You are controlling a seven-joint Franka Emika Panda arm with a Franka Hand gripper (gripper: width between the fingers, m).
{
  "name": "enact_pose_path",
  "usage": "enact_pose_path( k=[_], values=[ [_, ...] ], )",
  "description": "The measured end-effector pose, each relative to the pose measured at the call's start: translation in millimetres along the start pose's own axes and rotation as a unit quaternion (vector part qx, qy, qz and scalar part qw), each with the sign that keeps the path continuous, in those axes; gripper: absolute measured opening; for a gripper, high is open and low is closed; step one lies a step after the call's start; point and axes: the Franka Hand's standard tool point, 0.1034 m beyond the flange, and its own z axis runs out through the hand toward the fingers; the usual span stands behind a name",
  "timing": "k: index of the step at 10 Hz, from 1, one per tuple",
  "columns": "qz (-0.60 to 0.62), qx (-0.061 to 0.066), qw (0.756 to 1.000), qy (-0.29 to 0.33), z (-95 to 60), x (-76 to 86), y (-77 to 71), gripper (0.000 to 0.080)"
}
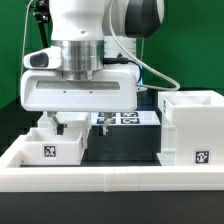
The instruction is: Assemble drawer
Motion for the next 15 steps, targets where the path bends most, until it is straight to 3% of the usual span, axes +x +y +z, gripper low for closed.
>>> enact_pose_path(
  k=[4,8,10,13,14,15],
  values=[
    [-0.009,0.002,1.0,-0.005,9.3,-9.5,1.7,0.0649],
    [-0.008,-0.007,1.0,-0.005,31.1,-26.0,10.6,0.0649],
    [-0.014,-0.009,1.0,-0.006,36.0,-37.2,2.6,0.0649],
    [-0.019,-0.008,1.0,-0.007,36.1,-36.9,-2.8,0.0649],
    [-0.019,-0.008,1.0,-0.007,36.1,-36.9,-2.5,0.0523],
    [-0.019,-0.008,1.0,-0.007,36.1,-36.9,-2.5,0.0523]
  ],
)
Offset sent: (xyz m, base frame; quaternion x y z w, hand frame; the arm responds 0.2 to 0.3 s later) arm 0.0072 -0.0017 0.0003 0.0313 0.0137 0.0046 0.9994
